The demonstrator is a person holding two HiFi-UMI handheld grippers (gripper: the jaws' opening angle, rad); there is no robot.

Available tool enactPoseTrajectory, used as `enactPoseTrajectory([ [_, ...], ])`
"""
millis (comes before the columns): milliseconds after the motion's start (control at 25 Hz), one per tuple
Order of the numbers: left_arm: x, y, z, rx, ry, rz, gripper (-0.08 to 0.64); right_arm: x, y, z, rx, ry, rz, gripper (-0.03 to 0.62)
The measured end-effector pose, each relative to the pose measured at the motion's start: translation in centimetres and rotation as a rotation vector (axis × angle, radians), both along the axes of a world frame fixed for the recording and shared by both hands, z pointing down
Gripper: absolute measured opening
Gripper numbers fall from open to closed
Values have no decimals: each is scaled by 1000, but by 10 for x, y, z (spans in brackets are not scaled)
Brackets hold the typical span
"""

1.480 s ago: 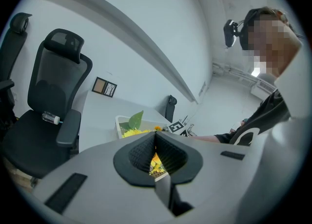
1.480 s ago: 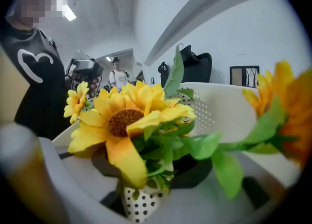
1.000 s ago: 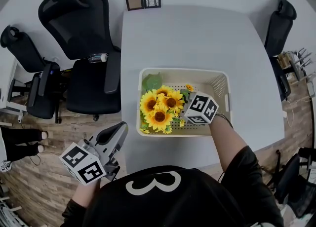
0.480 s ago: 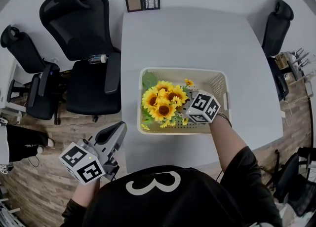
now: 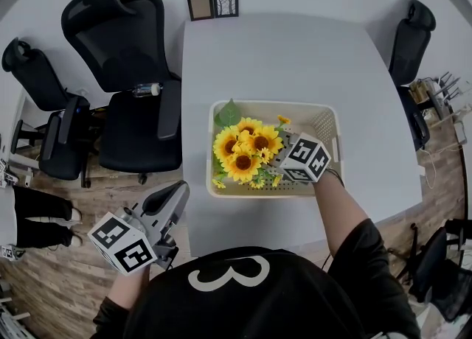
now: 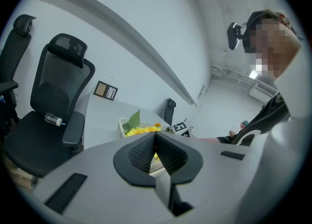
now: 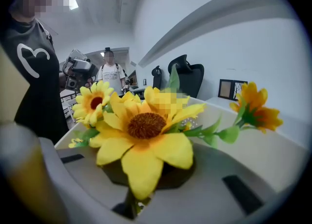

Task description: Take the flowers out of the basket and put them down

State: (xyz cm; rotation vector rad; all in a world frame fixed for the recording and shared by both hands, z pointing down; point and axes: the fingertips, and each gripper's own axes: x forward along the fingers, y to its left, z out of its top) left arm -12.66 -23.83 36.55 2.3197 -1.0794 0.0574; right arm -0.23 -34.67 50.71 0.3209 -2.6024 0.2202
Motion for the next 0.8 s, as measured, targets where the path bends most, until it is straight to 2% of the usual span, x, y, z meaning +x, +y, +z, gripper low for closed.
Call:
enactPoseTrajectory([
  [400,3,8,-11,29,7,26,12,2,0,-26,59,-2,27,38],
  [640,5,15,-17,50,13,51,12,-3,1,-67,131,-38,37,38],
  [800,8,18,-24,64,12,80,12,-3,2,-101,162,-96,68,38],
])
